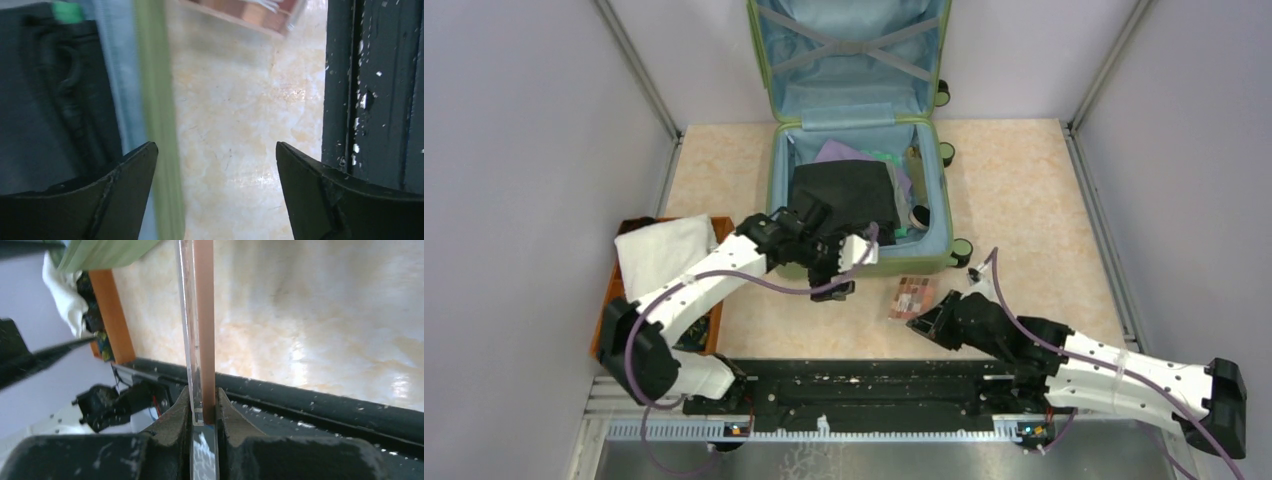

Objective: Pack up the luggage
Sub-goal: Place the makeup in the luggage.

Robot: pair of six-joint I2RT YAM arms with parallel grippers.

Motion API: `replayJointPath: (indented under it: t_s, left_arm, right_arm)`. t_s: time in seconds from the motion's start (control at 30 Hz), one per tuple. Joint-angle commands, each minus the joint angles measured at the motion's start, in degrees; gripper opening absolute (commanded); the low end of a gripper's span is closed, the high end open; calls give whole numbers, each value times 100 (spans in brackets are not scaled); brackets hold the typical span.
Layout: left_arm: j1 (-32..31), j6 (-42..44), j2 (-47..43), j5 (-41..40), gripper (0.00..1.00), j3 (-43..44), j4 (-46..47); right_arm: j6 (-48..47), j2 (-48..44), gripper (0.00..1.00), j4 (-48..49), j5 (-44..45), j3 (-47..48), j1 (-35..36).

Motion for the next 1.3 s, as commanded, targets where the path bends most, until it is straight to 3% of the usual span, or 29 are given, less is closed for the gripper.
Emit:
replayJointPath:
  t_s: [0.0,0.1,0.2,0.37,0.5,0.7,1.27]
  left_arm:
    - [578,-266,-480,632,98,715,-867]
    - [1198,-637,-176,877,98,1435,-1118]
    - [1951,-969,443,1172,98,2467,-1531]
    - [2922,-1179,1435,1125,98,3809,-2135]
    - [3399,-1308,1335,1256,98,3752,-1889]
    - [3643,-1402,723,887,98,2949,-1260]
    - [3669,-1705,297,1051,98,2196,-754]
  right_arm:
    - [-1512,328,0,-175,-1036,976,-6]
    - [-2181,688,0,-631,-1306,1851,-12]
    - [-2719,937,0,-1361,-943,2919,-218]
    - [-4078,1750,0,-1787,-2132,4406,-2486]
    - [-4956,3072,0,-1764,-3299,5122,-3872]
    - [-5616,4450,0,-1791,-3195,5849,-4115]
    - [-5880,6098,0,-1398,-3211,6237,-4193]
